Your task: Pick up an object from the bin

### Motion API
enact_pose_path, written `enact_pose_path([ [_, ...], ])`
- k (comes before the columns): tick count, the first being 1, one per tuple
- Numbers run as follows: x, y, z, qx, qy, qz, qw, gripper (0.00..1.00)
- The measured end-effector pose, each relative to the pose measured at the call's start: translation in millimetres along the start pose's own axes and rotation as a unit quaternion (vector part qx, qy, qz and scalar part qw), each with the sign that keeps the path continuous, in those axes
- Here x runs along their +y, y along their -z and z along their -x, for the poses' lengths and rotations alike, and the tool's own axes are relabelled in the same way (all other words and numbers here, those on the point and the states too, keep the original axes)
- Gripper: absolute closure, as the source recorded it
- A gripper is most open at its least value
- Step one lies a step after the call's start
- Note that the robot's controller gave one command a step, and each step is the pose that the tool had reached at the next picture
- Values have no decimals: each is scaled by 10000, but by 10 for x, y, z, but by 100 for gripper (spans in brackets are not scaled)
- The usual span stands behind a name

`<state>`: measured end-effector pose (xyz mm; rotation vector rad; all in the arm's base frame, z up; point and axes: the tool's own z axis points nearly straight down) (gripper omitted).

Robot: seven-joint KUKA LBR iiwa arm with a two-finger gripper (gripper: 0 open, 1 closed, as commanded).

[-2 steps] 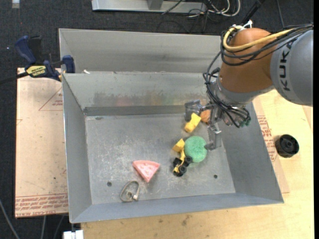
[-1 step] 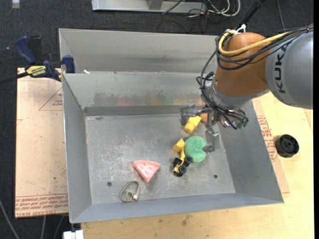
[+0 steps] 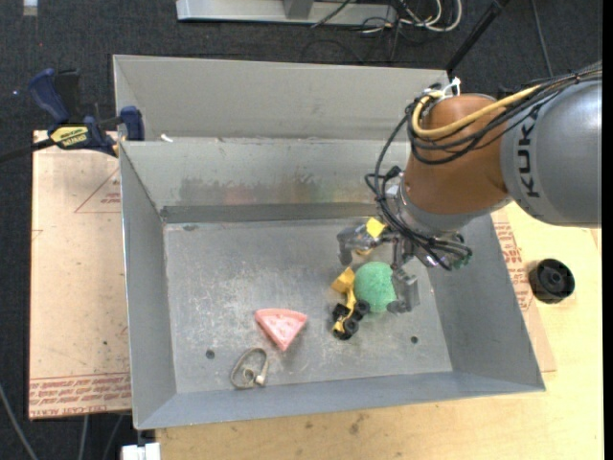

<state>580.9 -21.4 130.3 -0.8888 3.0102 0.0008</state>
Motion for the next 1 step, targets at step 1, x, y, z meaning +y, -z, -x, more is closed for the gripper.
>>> enact_pose_path([
  [1,34,-165,86,-2,528,0,9986,0],
])
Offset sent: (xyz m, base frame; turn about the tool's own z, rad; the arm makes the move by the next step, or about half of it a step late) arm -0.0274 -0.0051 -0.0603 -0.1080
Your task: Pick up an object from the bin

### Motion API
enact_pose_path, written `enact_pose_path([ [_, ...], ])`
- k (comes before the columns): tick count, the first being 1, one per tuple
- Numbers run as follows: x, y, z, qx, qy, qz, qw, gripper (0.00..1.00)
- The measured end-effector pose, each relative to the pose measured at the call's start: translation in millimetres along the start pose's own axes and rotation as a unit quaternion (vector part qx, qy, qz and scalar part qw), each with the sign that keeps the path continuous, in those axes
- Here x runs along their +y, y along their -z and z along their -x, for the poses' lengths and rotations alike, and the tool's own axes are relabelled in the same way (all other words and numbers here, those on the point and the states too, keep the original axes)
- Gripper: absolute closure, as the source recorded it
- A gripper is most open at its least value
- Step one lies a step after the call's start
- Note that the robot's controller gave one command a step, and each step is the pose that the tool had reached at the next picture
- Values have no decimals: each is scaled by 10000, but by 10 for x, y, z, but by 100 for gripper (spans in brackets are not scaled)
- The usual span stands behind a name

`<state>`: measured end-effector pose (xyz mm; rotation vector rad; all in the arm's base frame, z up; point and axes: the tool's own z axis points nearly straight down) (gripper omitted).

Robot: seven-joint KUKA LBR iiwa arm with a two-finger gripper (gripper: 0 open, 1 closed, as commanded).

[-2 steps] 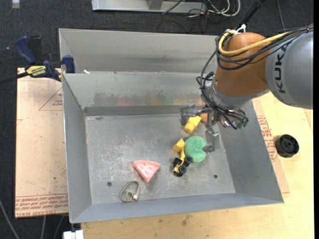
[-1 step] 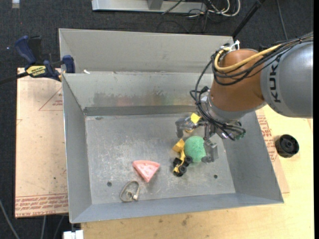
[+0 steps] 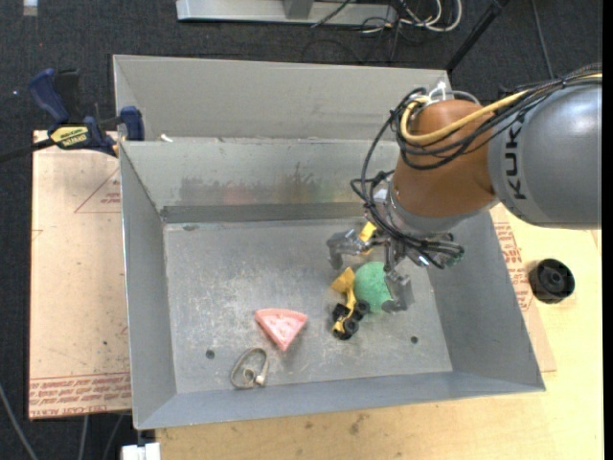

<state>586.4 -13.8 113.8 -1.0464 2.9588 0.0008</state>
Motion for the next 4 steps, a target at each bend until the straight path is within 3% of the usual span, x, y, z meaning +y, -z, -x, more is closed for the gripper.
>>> enact_pose_path([
  [1,113,-436,-324,1,14,5,10000,100],
  [4,115,-436,-322,3,19,2,10000,100],
])
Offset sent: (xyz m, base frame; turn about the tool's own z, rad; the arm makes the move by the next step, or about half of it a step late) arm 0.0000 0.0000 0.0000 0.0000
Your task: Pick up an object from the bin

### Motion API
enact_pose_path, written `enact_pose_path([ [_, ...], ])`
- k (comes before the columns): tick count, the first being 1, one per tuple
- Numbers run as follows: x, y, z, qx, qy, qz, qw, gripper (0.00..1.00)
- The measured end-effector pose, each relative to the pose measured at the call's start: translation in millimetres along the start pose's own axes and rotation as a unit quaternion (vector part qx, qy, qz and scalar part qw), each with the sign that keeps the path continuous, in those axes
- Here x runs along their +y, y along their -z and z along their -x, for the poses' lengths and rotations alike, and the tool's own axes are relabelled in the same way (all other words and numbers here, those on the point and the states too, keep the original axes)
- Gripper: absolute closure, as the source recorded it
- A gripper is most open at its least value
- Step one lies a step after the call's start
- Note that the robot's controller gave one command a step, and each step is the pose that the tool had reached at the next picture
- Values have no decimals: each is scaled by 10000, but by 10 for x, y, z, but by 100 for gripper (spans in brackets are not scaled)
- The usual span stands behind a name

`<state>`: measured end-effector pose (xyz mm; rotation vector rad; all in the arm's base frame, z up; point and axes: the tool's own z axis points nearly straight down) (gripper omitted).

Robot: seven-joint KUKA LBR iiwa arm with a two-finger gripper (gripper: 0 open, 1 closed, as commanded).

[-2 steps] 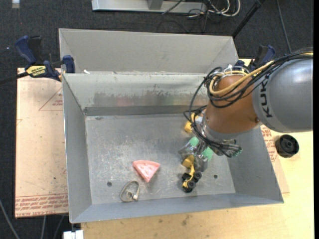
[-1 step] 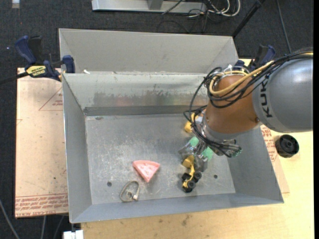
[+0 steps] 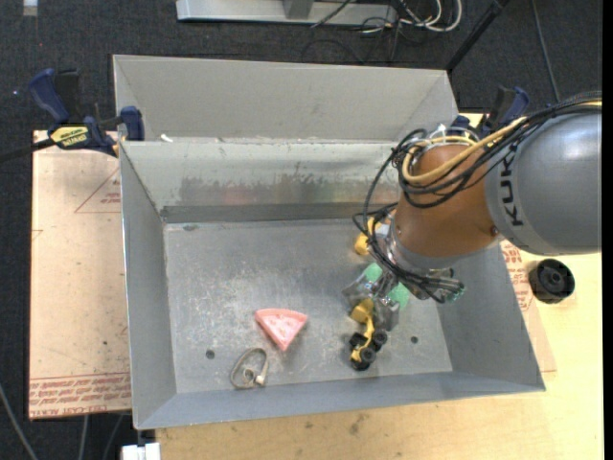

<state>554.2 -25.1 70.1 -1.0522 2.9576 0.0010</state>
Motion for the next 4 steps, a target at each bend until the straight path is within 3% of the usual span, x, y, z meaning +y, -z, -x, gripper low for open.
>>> enact_pose_path([
  [4,1,0,1,1,3,-1,10000,100],
])
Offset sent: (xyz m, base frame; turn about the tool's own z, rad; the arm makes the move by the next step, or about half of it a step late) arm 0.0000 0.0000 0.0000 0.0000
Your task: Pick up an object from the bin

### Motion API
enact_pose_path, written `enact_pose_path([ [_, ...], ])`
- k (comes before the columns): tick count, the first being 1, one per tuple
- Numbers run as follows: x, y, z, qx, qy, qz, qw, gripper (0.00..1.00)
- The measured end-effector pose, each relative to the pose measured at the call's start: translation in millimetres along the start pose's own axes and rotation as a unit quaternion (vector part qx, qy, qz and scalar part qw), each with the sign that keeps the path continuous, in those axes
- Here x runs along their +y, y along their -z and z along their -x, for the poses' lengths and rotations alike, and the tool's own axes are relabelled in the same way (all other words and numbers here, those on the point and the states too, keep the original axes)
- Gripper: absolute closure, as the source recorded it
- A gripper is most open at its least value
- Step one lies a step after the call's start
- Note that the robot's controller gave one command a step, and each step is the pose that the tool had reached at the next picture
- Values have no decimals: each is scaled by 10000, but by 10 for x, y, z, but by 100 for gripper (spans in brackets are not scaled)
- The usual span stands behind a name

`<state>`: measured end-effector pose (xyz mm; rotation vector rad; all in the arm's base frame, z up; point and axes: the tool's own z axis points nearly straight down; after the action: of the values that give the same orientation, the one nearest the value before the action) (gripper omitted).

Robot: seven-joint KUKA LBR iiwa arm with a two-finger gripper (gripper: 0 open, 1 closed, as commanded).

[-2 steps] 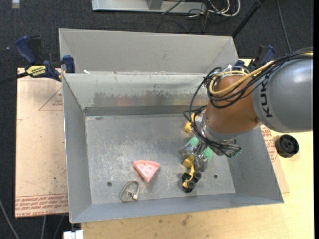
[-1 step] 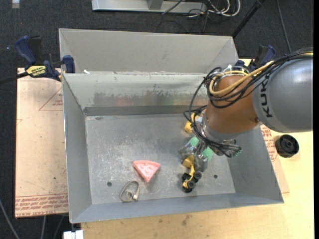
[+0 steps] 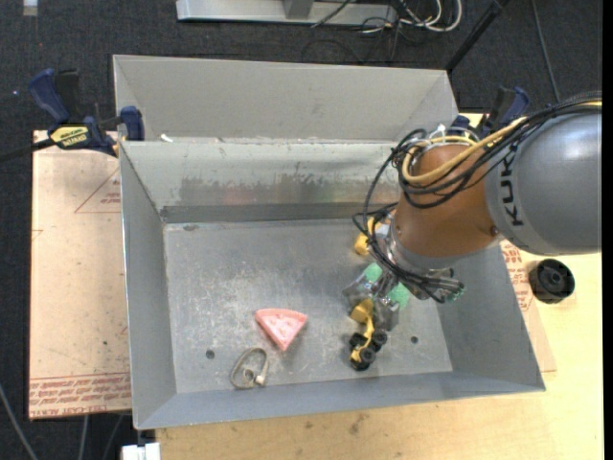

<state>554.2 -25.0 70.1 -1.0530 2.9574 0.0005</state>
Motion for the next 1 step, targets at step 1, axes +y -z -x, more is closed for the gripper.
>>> enact_pose_path([
  [1,0,0,0,0,-1,0,10000,100],
])
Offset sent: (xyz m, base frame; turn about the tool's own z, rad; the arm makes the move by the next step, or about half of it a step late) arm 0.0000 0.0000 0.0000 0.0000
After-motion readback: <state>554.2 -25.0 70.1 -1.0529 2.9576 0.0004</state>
